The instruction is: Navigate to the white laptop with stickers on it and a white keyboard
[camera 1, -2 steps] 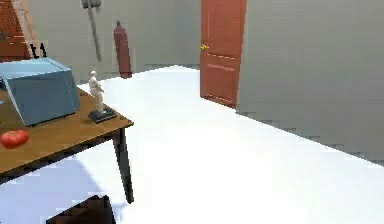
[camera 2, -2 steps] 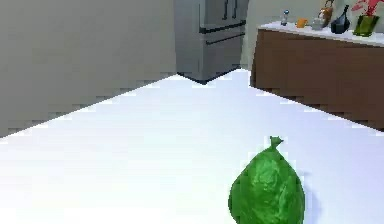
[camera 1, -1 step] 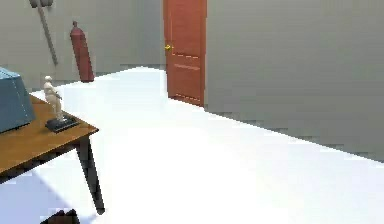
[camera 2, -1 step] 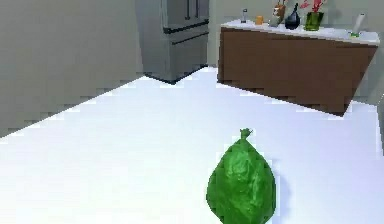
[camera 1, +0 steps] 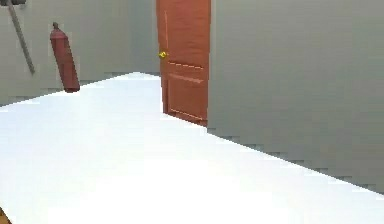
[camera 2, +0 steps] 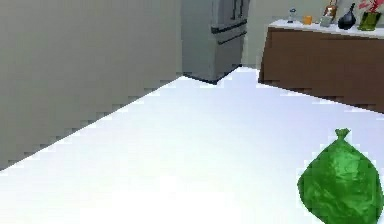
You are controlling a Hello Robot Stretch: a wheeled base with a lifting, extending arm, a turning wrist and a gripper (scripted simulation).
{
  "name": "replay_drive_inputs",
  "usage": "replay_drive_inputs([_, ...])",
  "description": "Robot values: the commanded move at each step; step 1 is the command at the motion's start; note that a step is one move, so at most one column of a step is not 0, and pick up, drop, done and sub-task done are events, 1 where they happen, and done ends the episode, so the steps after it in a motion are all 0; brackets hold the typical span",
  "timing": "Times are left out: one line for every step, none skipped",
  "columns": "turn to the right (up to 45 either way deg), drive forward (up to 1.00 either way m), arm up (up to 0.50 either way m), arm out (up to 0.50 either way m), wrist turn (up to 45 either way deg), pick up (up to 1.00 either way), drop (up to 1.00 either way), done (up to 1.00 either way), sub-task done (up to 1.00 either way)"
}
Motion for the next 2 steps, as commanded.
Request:
replay_drive_inputs([-9.0, 0.00, 0.00, 0.00, 0.0, 0.00, 0.00, 0.00, 0.00])
replay_drive_inputs([0.0, 0.75, 0.00, 0.00, 0.0, 0.00, 0.00, 0.00, 0.00])
